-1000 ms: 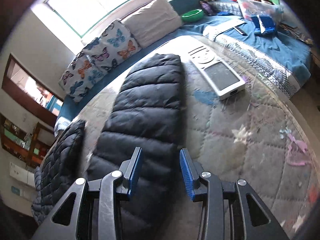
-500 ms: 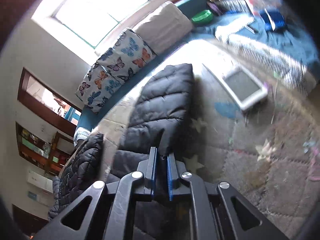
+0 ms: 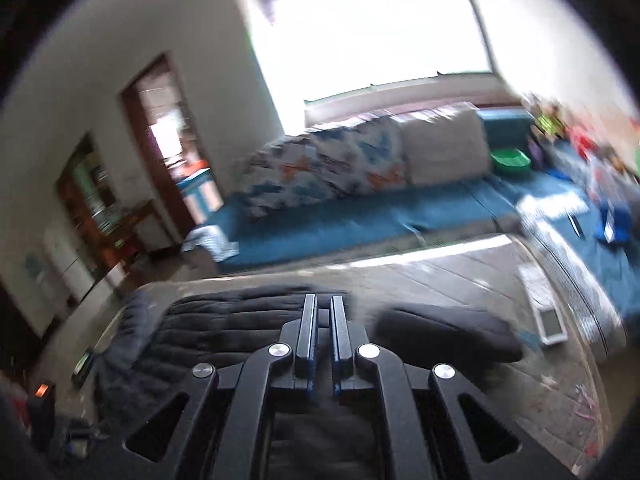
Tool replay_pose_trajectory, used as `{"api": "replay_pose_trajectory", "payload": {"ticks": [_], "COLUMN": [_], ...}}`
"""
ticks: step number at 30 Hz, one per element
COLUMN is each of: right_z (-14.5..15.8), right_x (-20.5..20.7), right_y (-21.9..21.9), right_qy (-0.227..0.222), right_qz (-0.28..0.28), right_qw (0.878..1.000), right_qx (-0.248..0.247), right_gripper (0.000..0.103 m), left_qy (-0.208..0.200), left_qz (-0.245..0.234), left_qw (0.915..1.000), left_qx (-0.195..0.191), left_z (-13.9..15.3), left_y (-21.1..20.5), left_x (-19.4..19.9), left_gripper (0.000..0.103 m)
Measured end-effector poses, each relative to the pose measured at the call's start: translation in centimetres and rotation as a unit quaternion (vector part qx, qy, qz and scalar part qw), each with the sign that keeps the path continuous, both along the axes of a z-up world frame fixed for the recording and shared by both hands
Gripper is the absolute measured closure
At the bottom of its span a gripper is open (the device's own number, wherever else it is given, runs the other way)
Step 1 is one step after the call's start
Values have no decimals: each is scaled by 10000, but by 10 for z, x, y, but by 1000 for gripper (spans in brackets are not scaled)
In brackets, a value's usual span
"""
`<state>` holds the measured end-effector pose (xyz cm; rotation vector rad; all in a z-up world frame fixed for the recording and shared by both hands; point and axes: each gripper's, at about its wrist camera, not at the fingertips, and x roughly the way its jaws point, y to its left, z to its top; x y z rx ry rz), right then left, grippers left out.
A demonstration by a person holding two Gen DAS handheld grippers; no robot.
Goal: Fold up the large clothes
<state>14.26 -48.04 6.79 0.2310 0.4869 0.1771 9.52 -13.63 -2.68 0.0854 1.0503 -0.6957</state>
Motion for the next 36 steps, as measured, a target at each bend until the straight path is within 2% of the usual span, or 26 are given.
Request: {"api": "replay_pose_trajectory", "payload": {"ticks": [2,4,7,9,10,11,13,18,20,23,27,32,36], "right_z": [6,5,-4,-12,-16,-19,-32,-70,-89,-120,-155,-186,-197], "right_x": [-13,-17,-12,-7,-6,-6,-2,9,20,34,56,80,94], "right_y": [27,35,23,6,-1,-7,-29,-90,-114,-152,-184,-204,-210], "right_qy": [-53,45,416,684,782,850,1056,1397,1553,1692,1807,1795,1687], "right_qz": [138,169,-13,-183,-296,-422,-559,-1058,-1210,-1403,-1616,-1617,-1425], "right_qw": [9997,9992,9985,9972,9962,9952,9928,9833,9772,9656,9517,9398,9336], "right_qx": [-215,-369,-363,-258,-234,-239,-43,494,793,1390,1885,2415,2820], "right_gripper": [95,95,95,87,75,57,37,37,37,37,37,37,37], "left_qy": [-37,-65,-148,-161,-143,-110,-25,168,200,183,222,336,459], "left_qz": [8,-7,-14,43,81,131,219,373,446,480,516,554,585], "left_qw": [10000,10000,9999,9998,9998,9998,9997,9992,9988,9986,9983,9975,9963], "left_qx": [-62,-68,-31,-61,-76,-88,-76,48,69,80,149,291,432], "left_z": [4,6,10,11,10,9,6,-3,-6,-6,-7,-15,-24], "left_y": [11,20,29,36,37,39,41,36,33,24,12,2,-2], "left_x": [-6,-12,-18,-19,-17,-16,-13,-3,1,7,18,33,43], "left_gripper": [53,53,53,53,53,53,53,52,39,38,34,34,34]}}
